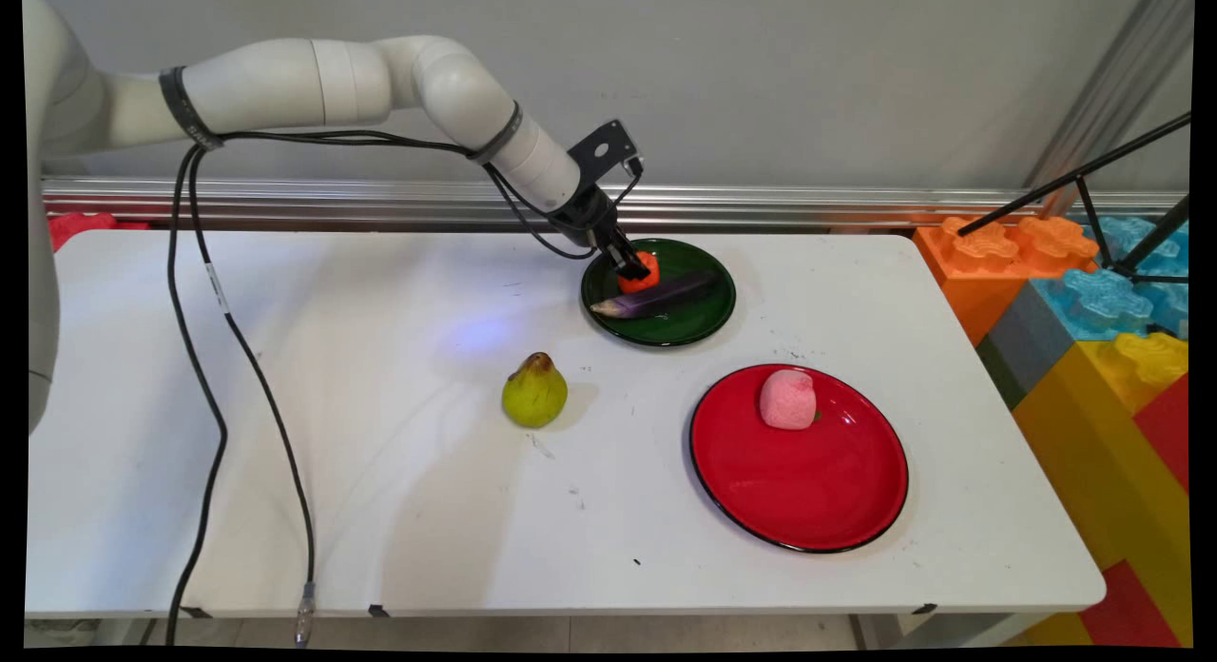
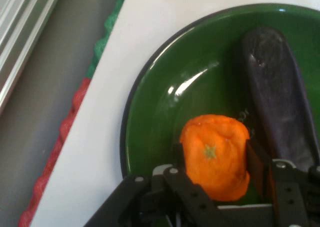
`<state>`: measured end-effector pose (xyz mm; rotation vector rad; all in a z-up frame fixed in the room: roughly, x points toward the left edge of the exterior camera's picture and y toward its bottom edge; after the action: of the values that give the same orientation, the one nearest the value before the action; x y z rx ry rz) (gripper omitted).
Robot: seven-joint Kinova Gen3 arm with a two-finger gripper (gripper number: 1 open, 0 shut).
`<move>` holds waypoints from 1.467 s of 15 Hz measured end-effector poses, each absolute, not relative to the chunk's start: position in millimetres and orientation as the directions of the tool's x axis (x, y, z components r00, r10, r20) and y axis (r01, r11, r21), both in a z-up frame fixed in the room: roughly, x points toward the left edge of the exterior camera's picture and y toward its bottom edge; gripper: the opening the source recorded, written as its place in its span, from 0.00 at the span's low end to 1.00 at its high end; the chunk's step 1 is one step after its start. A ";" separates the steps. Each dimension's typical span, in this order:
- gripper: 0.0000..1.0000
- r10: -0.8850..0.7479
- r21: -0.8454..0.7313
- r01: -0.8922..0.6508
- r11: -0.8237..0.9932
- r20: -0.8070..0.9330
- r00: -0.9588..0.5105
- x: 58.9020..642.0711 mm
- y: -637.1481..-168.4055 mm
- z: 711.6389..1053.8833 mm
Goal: Place the picked object on the table
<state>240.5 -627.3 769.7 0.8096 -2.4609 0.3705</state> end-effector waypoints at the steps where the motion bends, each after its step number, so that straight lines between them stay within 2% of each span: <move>1: 0.00 -0.470 -0.095 -0.613 0.784 0.555 -0.687 240.1 -627.4 771.3; 5: 0.00 -0.453 -0.107 -0.609 0.786 0.570 -0.685 234.3 -626.9 786.2; 12: 0.00 -0.420 -0.135 -0.609 0.782 0.608 -0.674 213.5 -617.3 832.9; 17: 0.00 -0.410 -0.135 -0.610 0.781 0.626 -0.664 194.9 -596.4 863.8; 22: 0.00 -0.416 -0.104 -0.599 0.794 0.626 -0.660 178.6 -567.1 875.4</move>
<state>178.6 -567.1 875.4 0.7495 -2.3836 0.4043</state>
